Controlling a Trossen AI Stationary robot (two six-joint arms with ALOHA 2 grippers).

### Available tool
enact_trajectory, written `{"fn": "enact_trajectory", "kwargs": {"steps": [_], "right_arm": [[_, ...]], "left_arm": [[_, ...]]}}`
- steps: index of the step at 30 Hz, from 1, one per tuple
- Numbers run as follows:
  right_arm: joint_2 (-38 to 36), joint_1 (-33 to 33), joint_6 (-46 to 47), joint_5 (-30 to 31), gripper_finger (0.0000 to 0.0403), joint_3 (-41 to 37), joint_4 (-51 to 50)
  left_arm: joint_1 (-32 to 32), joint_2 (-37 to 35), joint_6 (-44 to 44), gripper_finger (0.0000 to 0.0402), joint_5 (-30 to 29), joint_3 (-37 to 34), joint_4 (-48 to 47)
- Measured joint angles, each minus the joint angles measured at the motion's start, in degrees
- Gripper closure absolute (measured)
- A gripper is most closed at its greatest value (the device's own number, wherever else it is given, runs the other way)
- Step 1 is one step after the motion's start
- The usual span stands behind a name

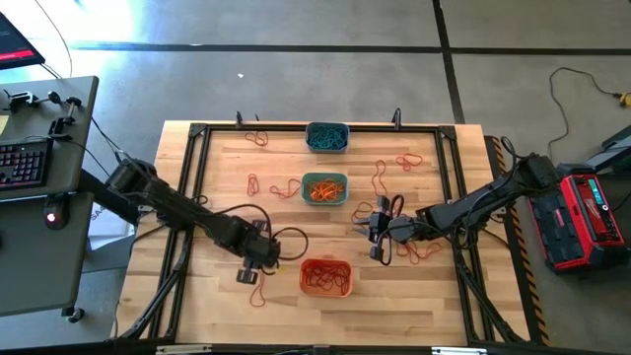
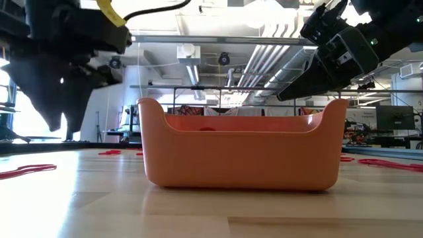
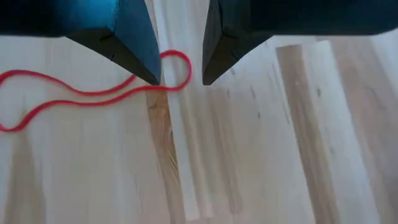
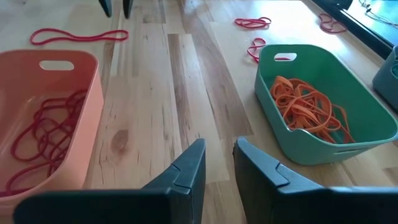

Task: Sort rubber bands into baskets
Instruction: Put the red rubber band into the orange bin

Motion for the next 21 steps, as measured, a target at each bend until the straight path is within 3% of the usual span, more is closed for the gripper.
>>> {"fn": "enact_trajectory", "kwargs": {"steps": [11,21], "right_arm": [[0.00,0.00,0.20,0.13,0.0329,0.00,-0.04],[0.00,0.00,0.20,0.11,0.0329,0.00,-0.47]], "left_arm": [[0.26,0.00,-1.95,0.0291,0.79,-6.55,5.69],[0.26,0.43,-2.01,0.0291,0.63,-7.40,7.09]]}}
